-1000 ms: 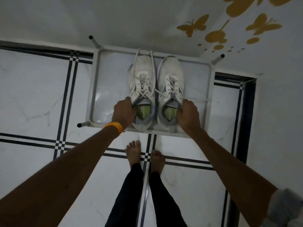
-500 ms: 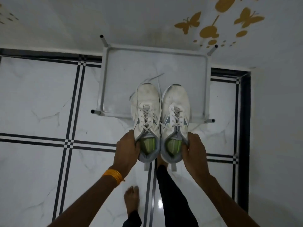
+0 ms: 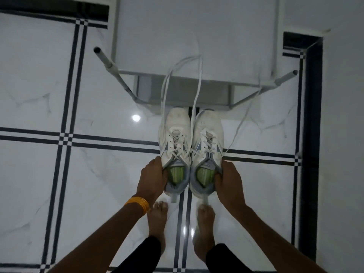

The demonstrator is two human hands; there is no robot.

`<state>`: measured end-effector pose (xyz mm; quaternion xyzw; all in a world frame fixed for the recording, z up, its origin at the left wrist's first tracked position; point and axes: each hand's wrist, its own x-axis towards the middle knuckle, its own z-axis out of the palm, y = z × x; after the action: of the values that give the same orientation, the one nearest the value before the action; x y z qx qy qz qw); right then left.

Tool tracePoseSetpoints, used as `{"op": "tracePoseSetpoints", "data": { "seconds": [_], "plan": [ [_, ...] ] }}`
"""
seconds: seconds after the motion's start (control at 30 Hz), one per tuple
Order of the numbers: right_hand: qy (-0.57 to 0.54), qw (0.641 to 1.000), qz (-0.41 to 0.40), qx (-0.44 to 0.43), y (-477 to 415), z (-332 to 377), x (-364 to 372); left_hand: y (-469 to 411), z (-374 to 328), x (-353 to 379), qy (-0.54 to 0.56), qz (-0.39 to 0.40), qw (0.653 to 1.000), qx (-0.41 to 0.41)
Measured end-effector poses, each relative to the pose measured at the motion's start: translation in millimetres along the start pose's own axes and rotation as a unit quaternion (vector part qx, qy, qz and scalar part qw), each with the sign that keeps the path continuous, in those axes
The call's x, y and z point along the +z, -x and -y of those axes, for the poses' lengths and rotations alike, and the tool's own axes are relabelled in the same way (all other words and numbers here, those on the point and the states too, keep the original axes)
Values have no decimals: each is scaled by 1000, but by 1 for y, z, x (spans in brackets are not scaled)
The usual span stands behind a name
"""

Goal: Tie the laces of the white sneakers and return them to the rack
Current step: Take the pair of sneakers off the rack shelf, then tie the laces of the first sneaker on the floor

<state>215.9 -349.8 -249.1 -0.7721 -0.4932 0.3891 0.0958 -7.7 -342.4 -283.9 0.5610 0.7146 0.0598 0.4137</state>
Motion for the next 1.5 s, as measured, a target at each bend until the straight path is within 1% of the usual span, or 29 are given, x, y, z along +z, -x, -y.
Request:
{"op": "tracePoseSetpoints", "data": {
  "seconds": [0.07,0.17,0.33,0.43,0.53,0.6,0.67,0.7,0.77,0.8,0.83,0.87,0.93,0.97,1.0,1.07,1.17,1.27,1.33,1.37,1.4,1.47,1.5],
  "plan": [
    [3,1000,-3,-5,-18,-23,23,-16,15,23,3,2,1000,1],
    [25,999,-9,-35,-50,-64,61,-42,45,67,10,-15,1000,17],
    [64,995,-2,-78,-106,-124,111,-90,93,133,-2,-7,1000,20],
    [39,994,-14,-106,-127,-149,139,-112,113,158,-1,-35,999,40],
    [-18,995,-21,-100,-132,-161,155,-117,123,168,-1,-70,995,65],
    [-25,992,-29,-121,-133,-165,159,-116,130,170,14,-79,993,86],
    [-26,989,-64,-133,-127,-159,151,-111,138,165,43,-87,990,100],
    [-44,984,-103,-135,-121,-153,143,-107,140,159,69,-98,988,98],
    [-86,966,-180,-165,-106,-135,127,-100,140,150,151,-142,975,78],
    [-95,962,-179,-183,-100,-124,123,-98,137,147,194,-158,967,57],
    [-104,965,-149,-191,-96,-115,124,-95,132,147,234,-157,959,29],
    [-119,970,-102,-184,-94,-106,129,-95,125,147,281,-144,949,2],
    [-134,983,24,-124,-103,-91,149,-101,111,152,355,-114,927,-44],
    [-146,982,72,-93,-110,-85,159,-105,104,153,362,-111,924,-47],
    [-168,978,97,-71,-118,-81,168,-110,99,154,366,-109,924,-38],
    [-217,970,87,-63,-134,-75,180,-121,90,153,391,-99,915,-20],
    [-247,966,37,-73,-147,-70,192,-128,86,154,440,-91,893,-17],
    [-326,944,51,-30,-146,-67,200,-127,85,158,468,-123,874,-36],
    [-395,917,50,10,-144,-64,198,-127,84,155,508,-135,849,-58],
    [-442,895,47,33,-143,-63,195,-126,85,153,546,-126,825,-70],
    [-496,865,50,57,-144,-64,192,-127,87,149,590,-110,796,-82],
    [-593,797,64,96,-146,-69,190,-130,92,145,670,-77,732,-95],
    [-613,780,62,107,-148,-72,189,-133,95,146,691,-71,713,-100]
  ]
}}
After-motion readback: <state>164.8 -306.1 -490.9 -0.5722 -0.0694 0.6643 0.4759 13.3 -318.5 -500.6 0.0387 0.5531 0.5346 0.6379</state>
